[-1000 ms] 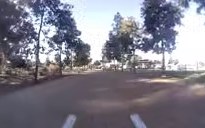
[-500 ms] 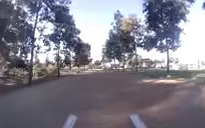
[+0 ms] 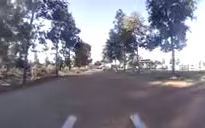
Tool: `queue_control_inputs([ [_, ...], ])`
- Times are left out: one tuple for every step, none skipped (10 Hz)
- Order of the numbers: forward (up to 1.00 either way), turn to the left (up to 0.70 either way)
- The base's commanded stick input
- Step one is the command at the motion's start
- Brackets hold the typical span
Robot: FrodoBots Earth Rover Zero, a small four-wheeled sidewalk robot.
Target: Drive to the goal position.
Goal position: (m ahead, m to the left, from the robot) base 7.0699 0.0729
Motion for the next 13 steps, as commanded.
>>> queue_control_inputs([
  [1.00, 0.00],
  [1.00, 0.00],
  [1.00, 0.00],
  [1.00, 0.00],
  [1.00, 0.00],
  [1.00, 0.00],
  [1.00, 0.00],
  [1.00, 0.00],
  [1.00, 0.00],
  [1.00, 0.00],
  [1.00, 0.00],
  [1.00, 0.00],
  [1.00, 0.00],
])
